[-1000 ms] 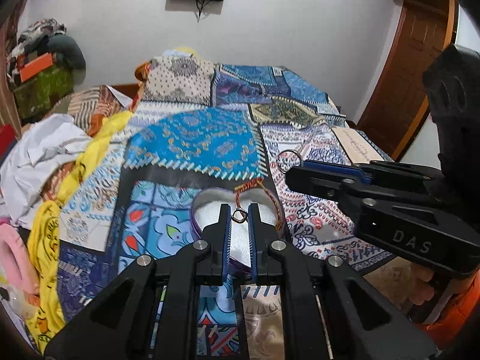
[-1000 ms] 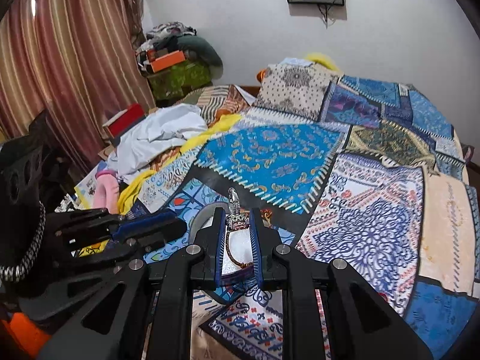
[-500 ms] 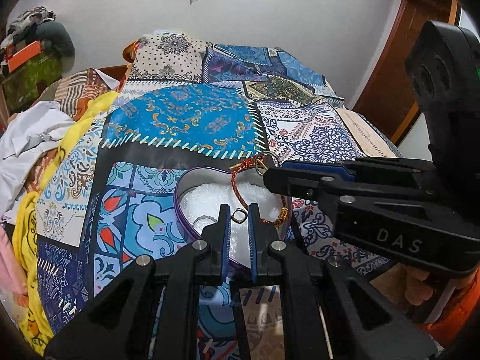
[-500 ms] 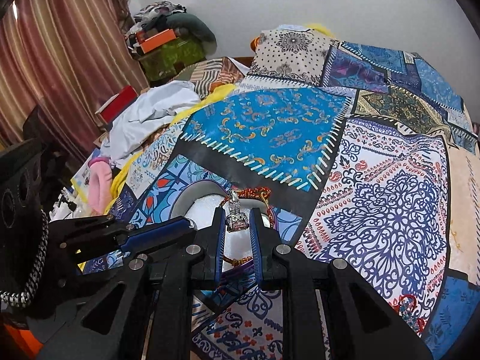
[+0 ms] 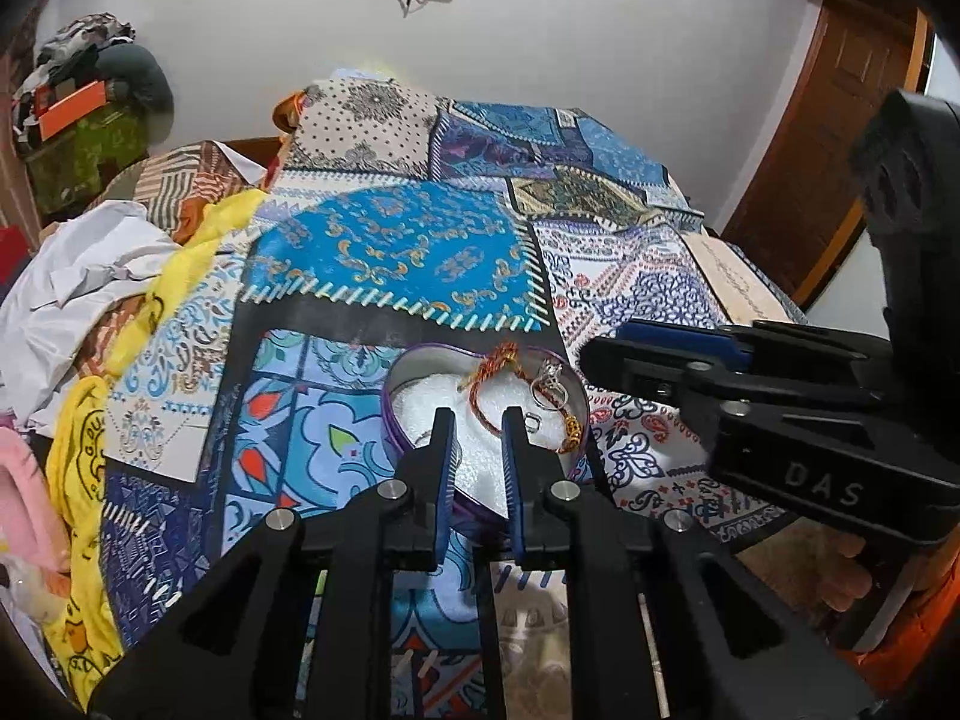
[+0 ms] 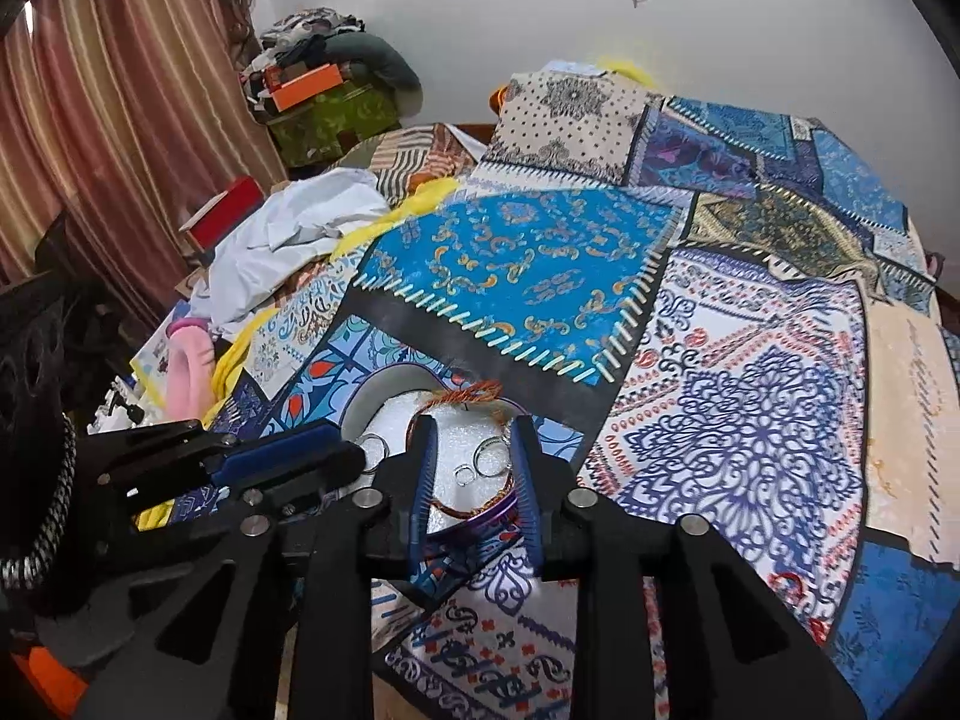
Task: Organize jewelry
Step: 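Open the left gripper over the tin while the right gripper releases the charm into it, then move both open grippers back toward the remaining jewelry pile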
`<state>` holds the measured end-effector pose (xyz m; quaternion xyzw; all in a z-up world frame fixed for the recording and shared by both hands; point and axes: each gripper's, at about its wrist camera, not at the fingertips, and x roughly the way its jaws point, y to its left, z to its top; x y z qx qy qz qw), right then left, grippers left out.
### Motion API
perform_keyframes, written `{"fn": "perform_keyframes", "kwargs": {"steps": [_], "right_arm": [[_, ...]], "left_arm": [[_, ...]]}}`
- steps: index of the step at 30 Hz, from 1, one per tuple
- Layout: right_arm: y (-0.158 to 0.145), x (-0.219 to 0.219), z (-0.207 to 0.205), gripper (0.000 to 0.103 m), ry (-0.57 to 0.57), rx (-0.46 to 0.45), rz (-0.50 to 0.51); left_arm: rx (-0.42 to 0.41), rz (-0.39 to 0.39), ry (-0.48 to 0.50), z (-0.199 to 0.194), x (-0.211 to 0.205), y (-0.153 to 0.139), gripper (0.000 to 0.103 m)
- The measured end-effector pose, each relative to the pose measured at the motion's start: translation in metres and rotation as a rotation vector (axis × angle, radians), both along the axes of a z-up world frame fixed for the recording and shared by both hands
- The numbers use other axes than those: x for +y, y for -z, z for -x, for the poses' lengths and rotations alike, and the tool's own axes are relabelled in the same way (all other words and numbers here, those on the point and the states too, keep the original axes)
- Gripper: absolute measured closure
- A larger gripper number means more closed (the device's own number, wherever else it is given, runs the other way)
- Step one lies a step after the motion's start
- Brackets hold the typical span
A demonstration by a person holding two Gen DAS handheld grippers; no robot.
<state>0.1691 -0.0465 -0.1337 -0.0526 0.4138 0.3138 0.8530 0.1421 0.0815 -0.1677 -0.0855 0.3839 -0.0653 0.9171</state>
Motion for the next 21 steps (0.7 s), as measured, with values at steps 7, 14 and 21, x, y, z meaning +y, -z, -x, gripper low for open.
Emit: {"fn": "perform_keyframes", "kwargs": {"steps": [7,14,21], "right_arm": [[-0.025,-0.015,0.016,0.078,0.031,-0.078,0.003],[-0.045,-0.043,0.033,0.063,0.097,-0.154,0.005],[-0.054,-0.078,0.043,0.053,0.172,-0.193,0.015]], "left_arm": [[-0.053,-0.025,-0.01,0.014,-0.006,-0.026,0.084],[-0.106,-0.053,-0.001,0.029,-0.023,-0.049,0.073],[-0.126,-0.066,0.002,0.036,-0.045,-0.062,0.047]]}}
